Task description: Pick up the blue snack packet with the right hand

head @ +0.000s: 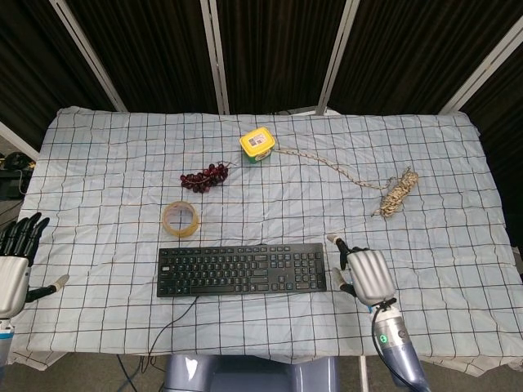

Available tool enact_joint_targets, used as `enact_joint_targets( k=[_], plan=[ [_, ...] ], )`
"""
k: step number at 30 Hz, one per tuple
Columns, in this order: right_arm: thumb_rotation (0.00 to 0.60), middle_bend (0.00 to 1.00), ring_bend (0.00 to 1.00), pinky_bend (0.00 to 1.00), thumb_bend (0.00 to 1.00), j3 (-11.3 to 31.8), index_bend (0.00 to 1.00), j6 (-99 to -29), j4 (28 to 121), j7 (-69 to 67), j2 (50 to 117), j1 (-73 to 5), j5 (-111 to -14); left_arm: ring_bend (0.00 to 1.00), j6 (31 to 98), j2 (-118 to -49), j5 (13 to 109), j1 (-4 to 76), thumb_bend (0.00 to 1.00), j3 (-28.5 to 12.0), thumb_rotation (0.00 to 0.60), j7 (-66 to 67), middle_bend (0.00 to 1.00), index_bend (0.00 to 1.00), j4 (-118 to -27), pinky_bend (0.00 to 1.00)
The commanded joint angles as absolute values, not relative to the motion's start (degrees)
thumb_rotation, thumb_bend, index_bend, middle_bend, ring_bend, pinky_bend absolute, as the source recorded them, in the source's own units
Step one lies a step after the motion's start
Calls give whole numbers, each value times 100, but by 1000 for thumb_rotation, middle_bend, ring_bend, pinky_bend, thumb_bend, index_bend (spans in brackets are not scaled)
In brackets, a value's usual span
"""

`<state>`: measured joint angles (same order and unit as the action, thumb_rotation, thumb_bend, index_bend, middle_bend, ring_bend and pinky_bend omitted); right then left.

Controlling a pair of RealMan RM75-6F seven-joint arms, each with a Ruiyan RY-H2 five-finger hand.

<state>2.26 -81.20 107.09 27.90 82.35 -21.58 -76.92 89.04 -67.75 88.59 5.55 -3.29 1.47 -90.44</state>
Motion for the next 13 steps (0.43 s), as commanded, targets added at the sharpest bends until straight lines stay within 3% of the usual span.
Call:
enact_joint_targets(
  k=[1,5,13],
  plan=[
    [600,55,7,226,223,-115,77,-8518,10693,2272,7409,-1850,-8478,0,8893,-6777,8872,557,68,-317,600,184,0,0,-9040,0],
    [600,0,0,136,135,-220,2,-8734,10649,2235,6943,-1632,-8675,0,8847,-6745,8935,575,66,-269,600,213,0,0,-9053,0],
    [600,0,0,9,57,-52,0,-9514,9758,1214,6631,-930,-8455,0,8820,-6743,9023,580,62,-201,600,367,0,0,-9025,0]
  ],
)
